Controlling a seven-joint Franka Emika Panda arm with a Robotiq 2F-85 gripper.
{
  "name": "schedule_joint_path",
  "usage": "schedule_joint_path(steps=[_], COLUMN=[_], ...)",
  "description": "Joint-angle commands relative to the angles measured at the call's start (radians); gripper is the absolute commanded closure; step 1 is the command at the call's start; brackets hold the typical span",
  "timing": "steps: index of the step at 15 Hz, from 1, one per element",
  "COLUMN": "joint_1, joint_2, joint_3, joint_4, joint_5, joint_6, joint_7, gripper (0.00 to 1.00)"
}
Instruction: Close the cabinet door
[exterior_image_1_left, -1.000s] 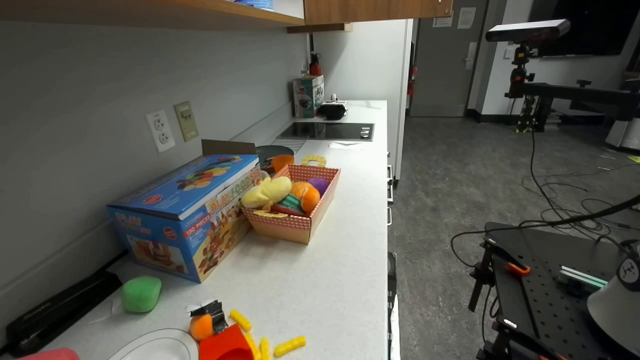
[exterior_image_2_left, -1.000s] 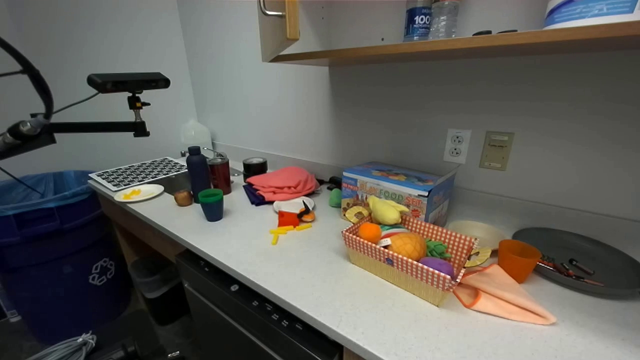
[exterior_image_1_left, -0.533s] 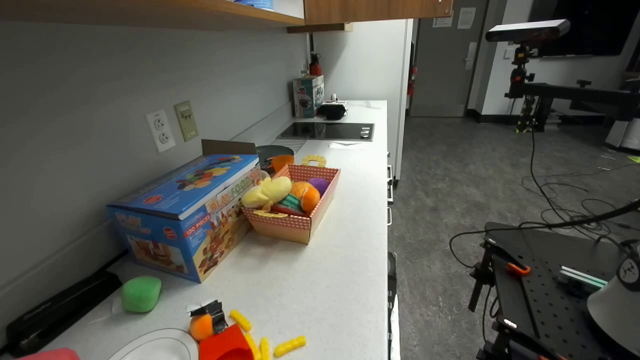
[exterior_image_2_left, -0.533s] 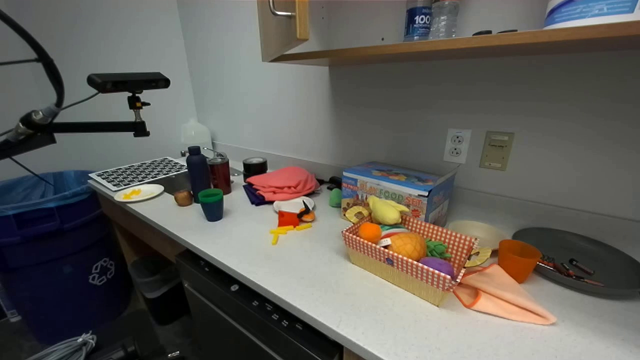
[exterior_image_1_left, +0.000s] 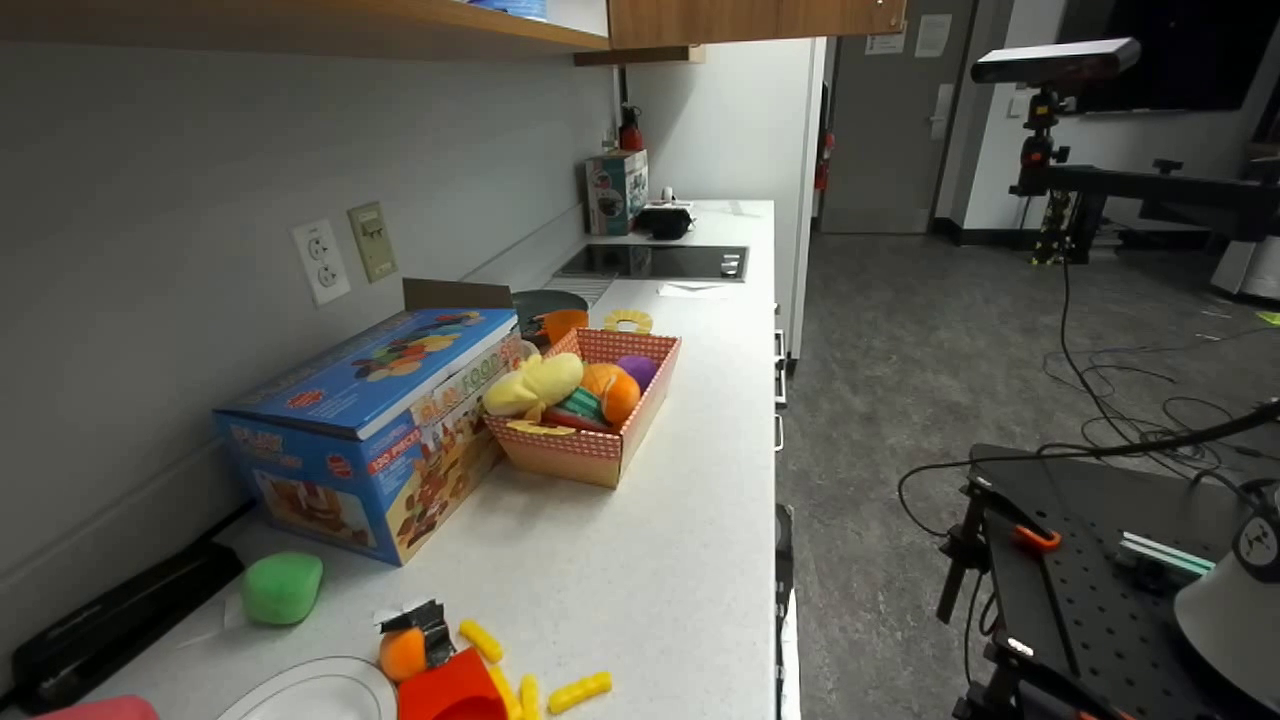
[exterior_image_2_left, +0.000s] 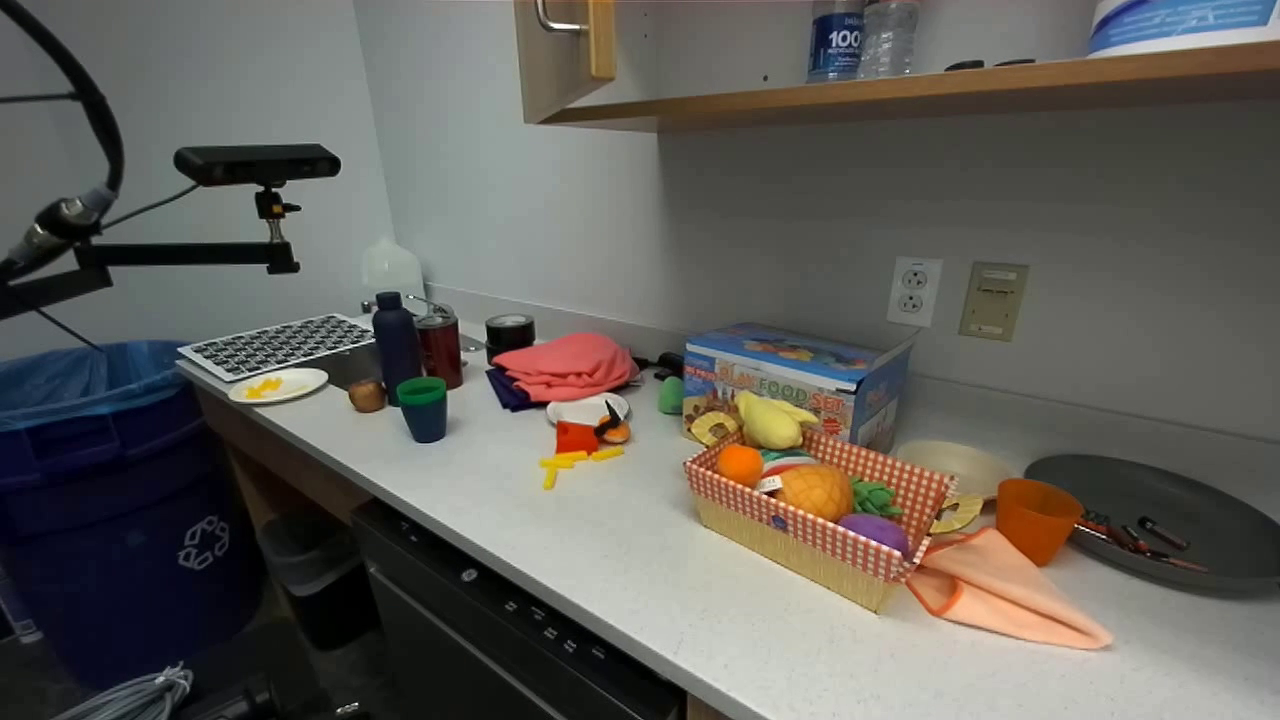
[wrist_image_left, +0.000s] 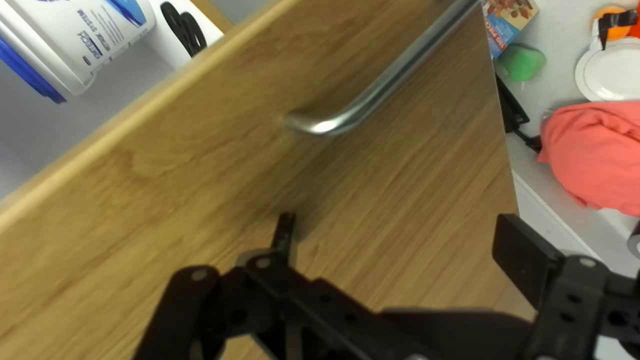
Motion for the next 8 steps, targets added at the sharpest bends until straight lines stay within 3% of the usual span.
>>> schedule_joint_path(steps=[1, 8], joint_1=[0.018, 0.041], joint_2=[0.007, 0.01], joint_3=[-0.01, -0.024], joint_4=[0.011, 0.021], joint_5=[0.009, 0.021], joint_6=[-0.007, -0.019], joint_7=[-0.015, -0.035], gripper=[0.0, 0.0])
